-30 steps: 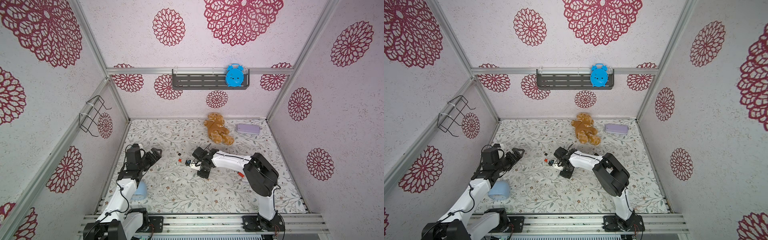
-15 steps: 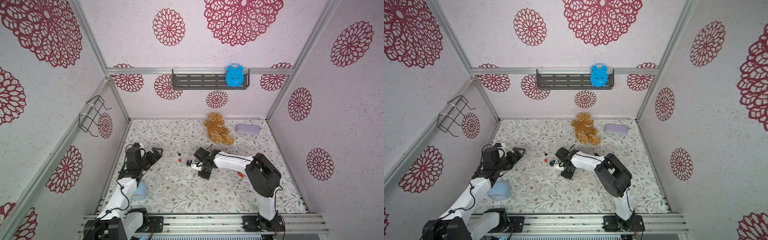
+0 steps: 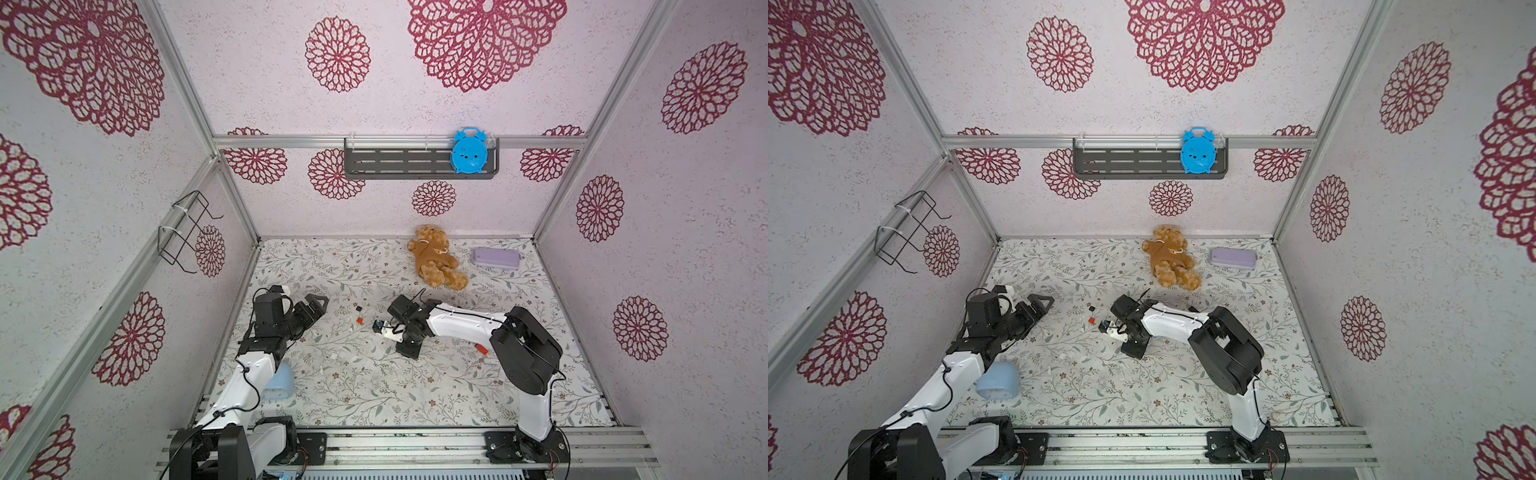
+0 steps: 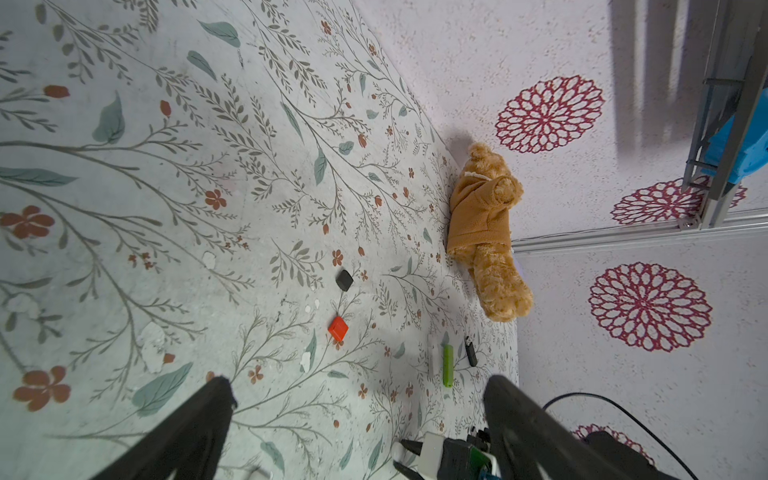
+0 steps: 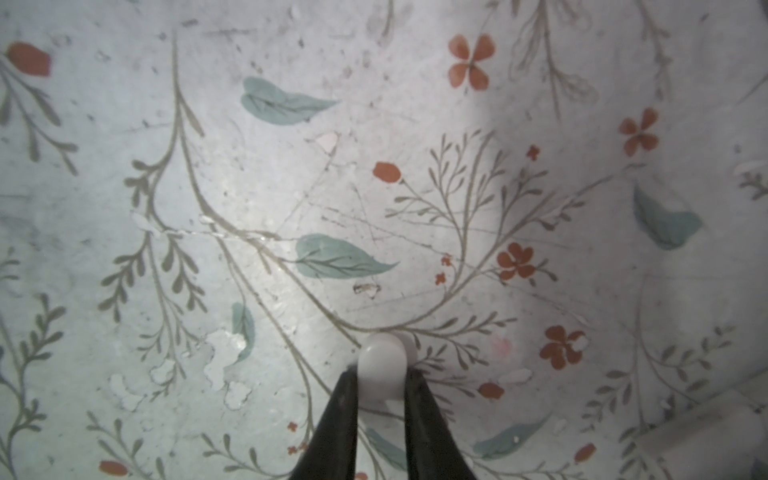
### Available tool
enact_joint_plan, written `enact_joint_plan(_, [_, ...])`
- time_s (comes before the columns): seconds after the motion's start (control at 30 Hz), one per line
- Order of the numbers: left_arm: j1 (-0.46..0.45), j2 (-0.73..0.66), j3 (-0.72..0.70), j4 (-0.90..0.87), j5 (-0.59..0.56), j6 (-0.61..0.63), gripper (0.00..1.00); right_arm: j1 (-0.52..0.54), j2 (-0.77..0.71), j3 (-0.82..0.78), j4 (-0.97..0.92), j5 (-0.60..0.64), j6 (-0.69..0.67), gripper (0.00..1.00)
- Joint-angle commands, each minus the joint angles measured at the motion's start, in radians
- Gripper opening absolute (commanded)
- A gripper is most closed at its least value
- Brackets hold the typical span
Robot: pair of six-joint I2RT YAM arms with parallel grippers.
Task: Close the usb drive cover
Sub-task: Pick up the cover from the center of the board.
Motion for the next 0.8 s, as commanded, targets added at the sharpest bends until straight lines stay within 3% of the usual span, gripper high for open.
enact_joint_plan(0.0, [-0.019, 0.026, 0.017, 0.035, 0.051, 0.014, 1.00, -0.007, -0.044, -0.023, 0.018, 0.003, 0.029, 0.22])
enact_joint_plan(0.3, [-0.175, 0.178, 0.075, 0.147, 0.186, 0.028, 0.91, -0.021, -0.262, -0.099, 0.119, 0.020, 0.078, 0.21])
enact_joint_plan(0.53, [-0.315, 0.347, 0.169, 0.292, 0.375, 0.002, 0.75, -0.028, -0.433, -0.205, 0.247, 0.072, 0.115, 0.21])
enact_joint_plan(0.77, [-0.411, 0.422, 0.255, 0.306, 0.448, 0.036, 0.66, -0.029, -0.524, -0.240, 0.308, 0.074, 0.141, 0.22])
